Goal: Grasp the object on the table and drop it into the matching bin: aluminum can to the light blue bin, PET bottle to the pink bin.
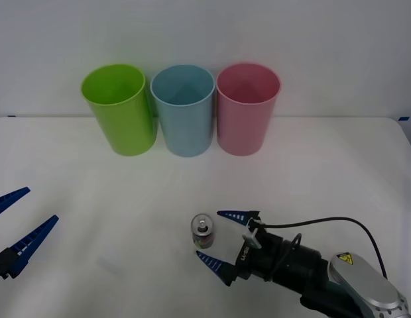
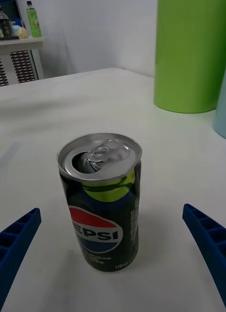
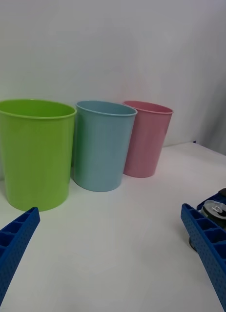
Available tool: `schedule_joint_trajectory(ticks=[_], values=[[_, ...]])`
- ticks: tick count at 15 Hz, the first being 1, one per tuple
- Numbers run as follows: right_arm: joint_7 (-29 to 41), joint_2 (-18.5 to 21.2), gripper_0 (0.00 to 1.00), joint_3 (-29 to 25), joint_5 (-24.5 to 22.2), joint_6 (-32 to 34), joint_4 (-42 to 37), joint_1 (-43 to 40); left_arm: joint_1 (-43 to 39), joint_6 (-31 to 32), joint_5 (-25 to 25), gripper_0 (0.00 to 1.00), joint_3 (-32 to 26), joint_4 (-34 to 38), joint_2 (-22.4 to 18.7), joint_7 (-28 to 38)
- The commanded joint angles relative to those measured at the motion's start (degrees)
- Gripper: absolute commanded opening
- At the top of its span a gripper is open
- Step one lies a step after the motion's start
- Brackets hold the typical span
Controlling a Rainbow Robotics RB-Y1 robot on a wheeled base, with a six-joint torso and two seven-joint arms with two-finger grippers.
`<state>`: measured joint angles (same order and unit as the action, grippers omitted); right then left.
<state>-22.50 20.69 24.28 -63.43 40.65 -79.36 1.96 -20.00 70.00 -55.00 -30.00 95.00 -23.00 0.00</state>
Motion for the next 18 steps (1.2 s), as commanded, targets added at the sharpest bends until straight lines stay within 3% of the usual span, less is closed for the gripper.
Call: schedule_joint_trajectory(ticks=[1,8,17,18], values=[[0.0,-0.7,1.0,1.8,0.0,-2.8,0.0,0.7,0.0,0.0,0.0,1.0,0.0,0.0,0.0,0.0],[0.0,-1.4,1.0,5.6,-0.1,-8.1,0.0,1.8,0.0,0.0,0.0,1.0,0.0,0.0,0.0,0.0],[-0.4,-1.8,1.0,6.7,-0.5,-10.1,0.0,1.9,0.0,0.0,0.0,1.0,0.0,0.0,0.0,0.0],[-0.4,-1.8,0.32,6.7,-0.5,-10.1,0.0,1.9,0.0,0.0,0.0,1.0,0.0,0.0,0.0,0.0]])
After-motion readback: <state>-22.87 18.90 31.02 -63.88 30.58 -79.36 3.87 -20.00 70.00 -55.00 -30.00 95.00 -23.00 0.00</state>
